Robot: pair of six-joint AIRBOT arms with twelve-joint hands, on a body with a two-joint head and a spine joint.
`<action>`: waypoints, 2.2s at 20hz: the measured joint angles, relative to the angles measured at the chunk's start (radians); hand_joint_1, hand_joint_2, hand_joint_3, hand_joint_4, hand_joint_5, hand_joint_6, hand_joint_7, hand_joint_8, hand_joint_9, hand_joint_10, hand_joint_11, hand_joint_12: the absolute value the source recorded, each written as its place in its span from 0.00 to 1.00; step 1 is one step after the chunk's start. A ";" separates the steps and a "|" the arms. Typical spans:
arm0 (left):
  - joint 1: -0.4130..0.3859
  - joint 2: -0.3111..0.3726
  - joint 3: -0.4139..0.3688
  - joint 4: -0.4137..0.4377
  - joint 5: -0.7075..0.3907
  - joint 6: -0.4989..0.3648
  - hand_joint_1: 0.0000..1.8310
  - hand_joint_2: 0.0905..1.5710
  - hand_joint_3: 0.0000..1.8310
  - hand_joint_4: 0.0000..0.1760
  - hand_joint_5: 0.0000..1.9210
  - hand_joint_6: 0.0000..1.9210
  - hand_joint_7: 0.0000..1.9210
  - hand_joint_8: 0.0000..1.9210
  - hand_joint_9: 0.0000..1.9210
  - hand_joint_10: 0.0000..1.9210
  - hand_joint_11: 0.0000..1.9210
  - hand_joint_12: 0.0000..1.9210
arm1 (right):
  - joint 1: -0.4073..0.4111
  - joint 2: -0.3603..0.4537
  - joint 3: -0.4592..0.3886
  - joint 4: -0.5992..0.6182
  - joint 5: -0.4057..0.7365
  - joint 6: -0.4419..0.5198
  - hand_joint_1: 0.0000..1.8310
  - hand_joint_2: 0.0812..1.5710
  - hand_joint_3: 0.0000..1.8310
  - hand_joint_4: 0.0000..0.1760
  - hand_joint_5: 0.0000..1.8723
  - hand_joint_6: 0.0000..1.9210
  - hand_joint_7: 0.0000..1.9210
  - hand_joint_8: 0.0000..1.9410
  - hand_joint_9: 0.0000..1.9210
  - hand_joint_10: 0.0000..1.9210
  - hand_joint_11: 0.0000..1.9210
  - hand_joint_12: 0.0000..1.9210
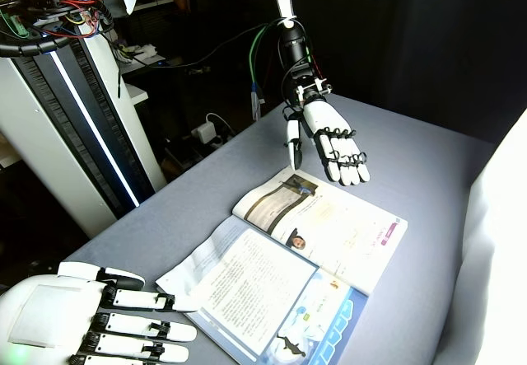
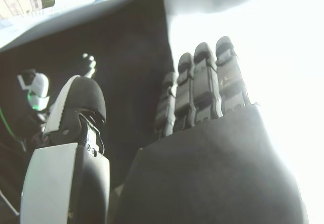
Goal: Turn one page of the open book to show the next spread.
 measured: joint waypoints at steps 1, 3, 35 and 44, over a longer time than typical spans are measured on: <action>0.000 -0.002 0.000 0.000 0.000 0.000 0.07 0.87 0.02 0.09 0.00 0.00 0.00 0.00 0.00 0.00 0.00 0.00 | 0.000 0.000 0.000 0.001 0.000 0.000 0.09 0.80 0.02 0.00 0.00 0.00 0.00 0.00 0.00 0.00 0.00 0.00; 0.002 -0.003 0.000 0.001 0.002 0.000 0.08 0.87 0.01 0.07 0.00 0.00 0.00 0.00 0.00 0.00 0.00 0.00 | -0.007 0.000 0.000 0.002 0.000 0.000 0.11 0.80 0.01 0.00 0.00 0.00 0.00 0.00 0.00 0.00 0.00 0.00; 0.182 0.036 -0.027 -0.126 -0.016 0.000 0.14 0.88 0.00 0.00 0.00 0.00 0.00 0.00 0.00 0.00 0.00 0.00 | 0.239 -0.312 0.197 -0.484 -0.450 0.193 0.00 0.74 0.00 0.00 0.00 0.00 0.00 0.00 0.00 0.00 0.00 0.00; 0.240 0.000 -0.021 -0.173 0.004 -0.012 0.09 0.89 0.00 0.00 0.04 0.01 0.00 0.00 0.00 0.00 0.00 0.00 | 0.348 -0.492 0.300 -0.518 -0.398 0.194 0.00 0.74 0.00 0.00 0.00 0.00 0.00 0.00 0.00 0.00 0.00 0.00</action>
